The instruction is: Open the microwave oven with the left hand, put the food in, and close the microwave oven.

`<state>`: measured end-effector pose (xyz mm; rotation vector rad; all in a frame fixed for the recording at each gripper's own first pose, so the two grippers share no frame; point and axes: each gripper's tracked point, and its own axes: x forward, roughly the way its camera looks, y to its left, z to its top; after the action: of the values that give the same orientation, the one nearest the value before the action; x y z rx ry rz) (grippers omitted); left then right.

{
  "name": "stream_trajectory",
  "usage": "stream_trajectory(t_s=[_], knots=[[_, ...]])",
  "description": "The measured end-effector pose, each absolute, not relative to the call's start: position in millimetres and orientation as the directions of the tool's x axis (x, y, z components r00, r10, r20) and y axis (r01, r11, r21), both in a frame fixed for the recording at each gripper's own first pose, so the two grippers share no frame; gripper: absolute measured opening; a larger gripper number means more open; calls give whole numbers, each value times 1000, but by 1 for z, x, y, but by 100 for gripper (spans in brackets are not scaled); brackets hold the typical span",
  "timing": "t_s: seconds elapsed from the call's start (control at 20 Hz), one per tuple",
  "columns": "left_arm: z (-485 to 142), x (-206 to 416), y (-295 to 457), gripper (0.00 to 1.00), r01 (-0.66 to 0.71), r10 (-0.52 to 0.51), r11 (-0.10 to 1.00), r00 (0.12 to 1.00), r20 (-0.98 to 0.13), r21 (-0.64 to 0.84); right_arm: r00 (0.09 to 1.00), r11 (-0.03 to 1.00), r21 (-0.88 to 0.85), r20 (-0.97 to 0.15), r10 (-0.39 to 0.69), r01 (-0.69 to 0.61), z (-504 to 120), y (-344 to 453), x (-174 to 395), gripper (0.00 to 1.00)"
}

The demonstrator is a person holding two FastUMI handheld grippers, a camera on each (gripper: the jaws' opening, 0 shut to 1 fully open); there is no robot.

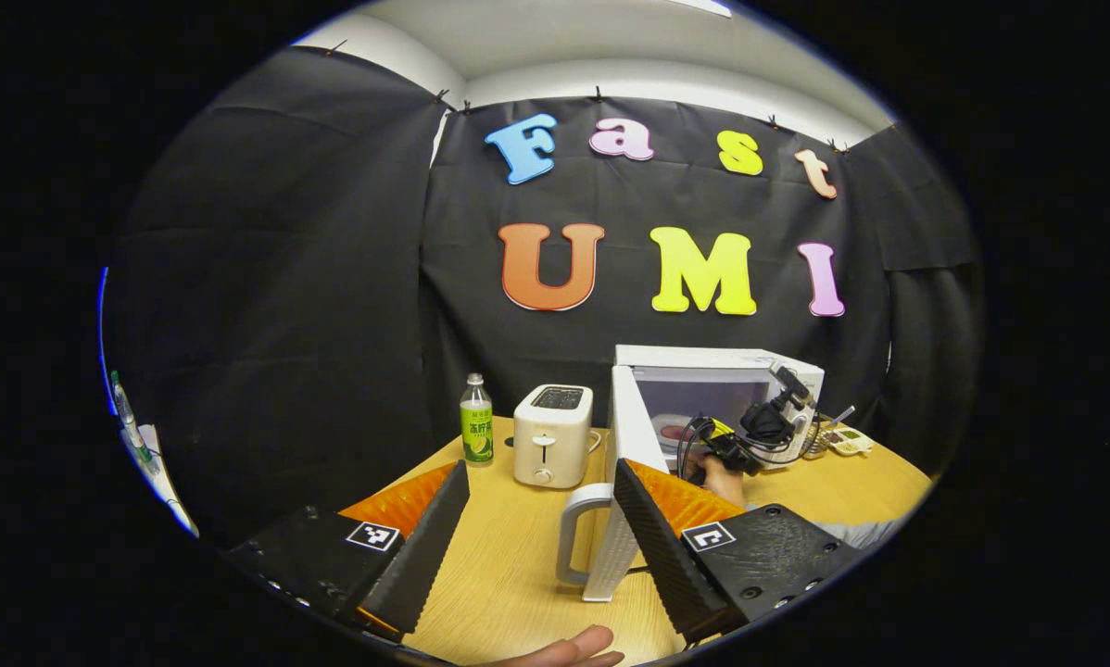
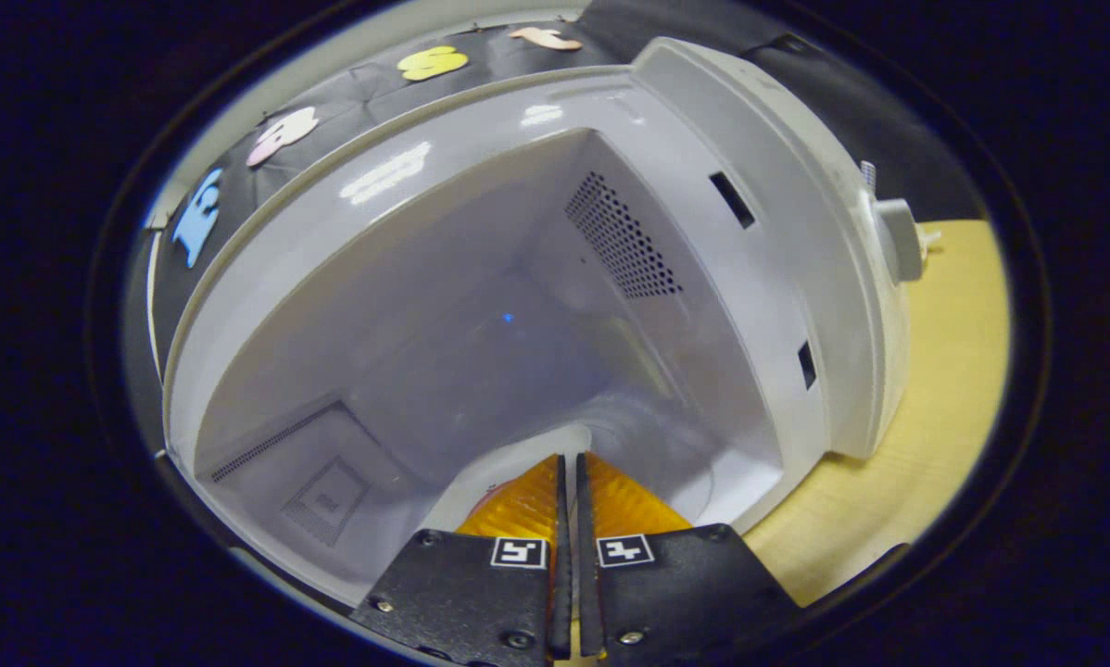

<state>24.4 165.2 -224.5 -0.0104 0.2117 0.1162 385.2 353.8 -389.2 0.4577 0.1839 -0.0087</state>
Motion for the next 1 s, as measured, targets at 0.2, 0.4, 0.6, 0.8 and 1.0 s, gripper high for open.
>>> stream_trajectory(t_s=[0.2,0.4,0.6,0.8,1.0], knots=[[-240,21,180,94,-136,115,987,969,-220,-82,987,968,242,-124,99,-67,-360,355,369,25],[-245,24,189,94,-129,107,985,978,-179,-117,973,973,135,-107,203,-188,-331,353,326,84],[-249,26,188,94,-101,87,989,988,-128,-105,954,960,64,-105,280,-274,-299,336,272,90],[-260,31,196,75,-134,122,986,984,-127,-96,934,938,-11,-94,345,-347,-258,311,215,99],[-283,41,199,43,-140,139,990,974,-181,7,929,930,-52,-99,357,-363,-227,273,163,99]])
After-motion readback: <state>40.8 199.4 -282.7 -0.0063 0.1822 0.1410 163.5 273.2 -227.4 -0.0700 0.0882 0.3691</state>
